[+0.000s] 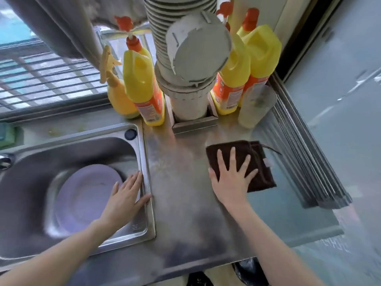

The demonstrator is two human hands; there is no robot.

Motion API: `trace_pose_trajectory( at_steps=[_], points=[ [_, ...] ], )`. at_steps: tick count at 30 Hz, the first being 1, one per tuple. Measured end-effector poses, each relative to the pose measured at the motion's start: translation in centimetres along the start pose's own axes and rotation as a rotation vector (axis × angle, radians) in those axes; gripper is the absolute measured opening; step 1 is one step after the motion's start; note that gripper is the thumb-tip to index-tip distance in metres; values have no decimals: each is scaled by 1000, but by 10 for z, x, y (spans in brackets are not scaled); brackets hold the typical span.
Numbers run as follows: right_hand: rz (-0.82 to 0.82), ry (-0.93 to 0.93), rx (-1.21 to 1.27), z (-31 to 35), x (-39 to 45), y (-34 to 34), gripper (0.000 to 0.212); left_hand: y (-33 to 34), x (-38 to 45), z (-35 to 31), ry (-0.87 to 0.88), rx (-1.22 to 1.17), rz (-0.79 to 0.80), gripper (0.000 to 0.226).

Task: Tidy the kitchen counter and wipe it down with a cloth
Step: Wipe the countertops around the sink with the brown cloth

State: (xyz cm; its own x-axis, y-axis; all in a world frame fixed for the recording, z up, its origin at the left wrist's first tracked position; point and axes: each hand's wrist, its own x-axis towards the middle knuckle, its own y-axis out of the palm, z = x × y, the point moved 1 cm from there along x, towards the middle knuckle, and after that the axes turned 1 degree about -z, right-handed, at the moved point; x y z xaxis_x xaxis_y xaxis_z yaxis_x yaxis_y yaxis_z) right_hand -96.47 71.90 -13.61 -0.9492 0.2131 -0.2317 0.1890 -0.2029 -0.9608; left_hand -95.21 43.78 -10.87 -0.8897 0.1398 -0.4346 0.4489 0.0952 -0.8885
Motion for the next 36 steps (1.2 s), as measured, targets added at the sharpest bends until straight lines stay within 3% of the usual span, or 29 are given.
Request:
trace_pose_trajectory(
  at_steps=[5,7,9,11,13,17,22,24,30,32,36],
  points=[
    [15,-422,-142,-31,-17,3,53,2,2,4,-10,27,-15,118],
    [-24,-388,-134,-57,0,-7,53,4,2,1,-15,32,-22,121],
    [-31,-203,-39,-63,19,-12,53,7,3,0,-26,32,-27,121],
    [-117,-3,76,-43,34,-10,50,9,4,3,-31,15,-32,120],
    [-148,71,119,-8,38,-7,49,10,4,5,-21,7,-22,118],
    [-45,-239,-32,55,5,12,48,8,3,12,13,-52,6,113],
    [98,-617,-224,24,-21,13,52,5,5,21,102,-45,41,111],
    [111,-611,-215,11,-7,7,55,5,5,22,111,-29,42,112],
    [35,-123,58,83,28,4,54,9,6,23,103,-31,36,106],
    [25,-170,77,114,23,11,53,9,4,23,102,-61,36,99],
    [69,-460,23,127,-8,22,50,9,-4,27,114,-80,62,98]
  ],
)
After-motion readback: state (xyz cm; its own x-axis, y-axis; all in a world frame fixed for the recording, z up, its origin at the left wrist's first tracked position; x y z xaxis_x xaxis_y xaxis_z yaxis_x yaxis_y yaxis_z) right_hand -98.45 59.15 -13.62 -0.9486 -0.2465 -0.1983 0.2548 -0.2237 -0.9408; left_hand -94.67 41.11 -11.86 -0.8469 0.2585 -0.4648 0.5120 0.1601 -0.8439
